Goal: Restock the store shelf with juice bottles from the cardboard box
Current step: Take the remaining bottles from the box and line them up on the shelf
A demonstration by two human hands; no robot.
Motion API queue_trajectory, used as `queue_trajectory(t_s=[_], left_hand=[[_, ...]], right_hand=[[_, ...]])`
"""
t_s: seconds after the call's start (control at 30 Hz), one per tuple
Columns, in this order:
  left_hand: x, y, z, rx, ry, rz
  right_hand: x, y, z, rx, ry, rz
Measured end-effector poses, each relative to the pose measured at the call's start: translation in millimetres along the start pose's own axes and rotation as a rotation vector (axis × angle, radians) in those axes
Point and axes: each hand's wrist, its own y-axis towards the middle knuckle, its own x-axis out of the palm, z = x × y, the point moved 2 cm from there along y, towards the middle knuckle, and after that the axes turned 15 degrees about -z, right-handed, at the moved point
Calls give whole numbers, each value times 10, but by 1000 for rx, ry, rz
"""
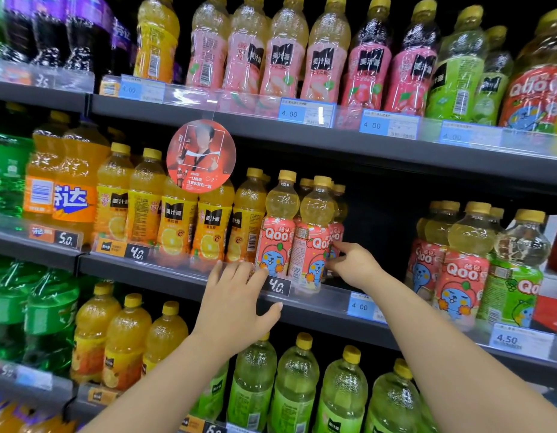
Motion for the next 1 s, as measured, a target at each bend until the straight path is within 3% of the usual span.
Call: queue_trajectory(t_s=[0.33, 0.57, 1.0], left_hand=[[18, 0, 3, 0, -4, -4], [12, -6, -3, 0, -1, -21], [-10, -2, 2, -2, 1, -23]], right_hand=[[95, 9, -79, -42, -84, -287], [24, -32, -48, -86, 166, -119], [108, -116, -220, -99, 210, -243]])
